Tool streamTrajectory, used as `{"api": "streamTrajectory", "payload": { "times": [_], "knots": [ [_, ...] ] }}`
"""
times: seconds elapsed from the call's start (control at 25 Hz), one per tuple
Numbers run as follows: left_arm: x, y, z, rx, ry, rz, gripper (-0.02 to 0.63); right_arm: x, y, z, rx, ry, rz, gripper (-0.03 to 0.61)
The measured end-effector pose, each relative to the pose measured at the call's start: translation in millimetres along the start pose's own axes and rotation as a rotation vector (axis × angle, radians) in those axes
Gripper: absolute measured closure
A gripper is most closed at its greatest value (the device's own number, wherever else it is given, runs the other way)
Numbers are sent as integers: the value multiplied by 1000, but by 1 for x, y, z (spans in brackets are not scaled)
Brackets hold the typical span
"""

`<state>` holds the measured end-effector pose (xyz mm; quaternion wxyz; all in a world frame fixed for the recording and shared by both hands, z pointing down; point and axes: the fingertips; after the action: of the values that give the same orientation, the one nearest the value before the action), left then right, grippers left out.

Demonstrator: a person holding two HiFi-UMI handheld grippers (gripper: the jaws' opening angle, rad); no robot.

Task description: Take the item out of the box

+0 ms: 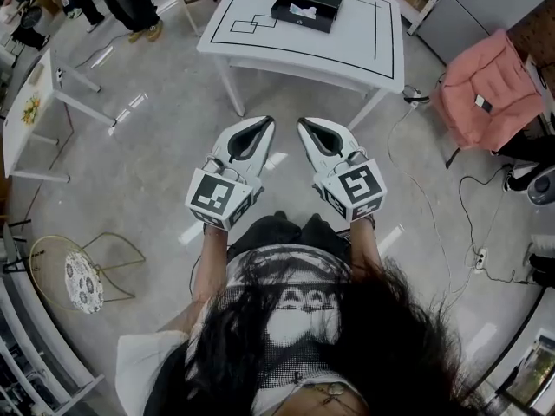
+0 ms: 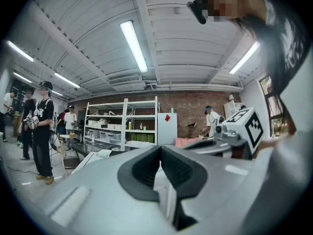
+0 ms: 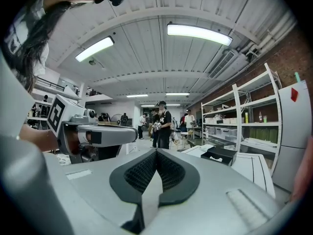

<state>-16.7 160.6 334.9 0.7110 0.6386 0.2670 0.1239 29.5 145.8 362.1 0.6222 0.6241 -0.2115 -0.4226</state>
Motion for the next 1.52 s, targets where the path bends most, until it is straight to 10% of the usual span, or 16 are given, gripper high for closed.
{"api": "streamTrajectory", "payload": {
  "times": [0.8, 1.52],
  "knots": [
    [-41, 10, 40, -35, 40, -49, 614, 25, 25, 39, -71, 10, 18, 580],
    [-111, -14, 212, -55, -36, -33, 614, 197, 59, 133, -36, -55, 33, 580]
  ]
}}
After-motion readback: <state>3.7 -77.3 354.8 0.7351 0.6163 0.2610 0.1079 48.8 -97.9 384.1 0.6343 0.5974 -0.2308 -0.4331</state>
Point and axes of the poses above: the fingertips, and each gripper's own axes: z forward along the fingers, x to its right, y out of its underside, and after that the axes turned 14 degrees about -z, right-handed
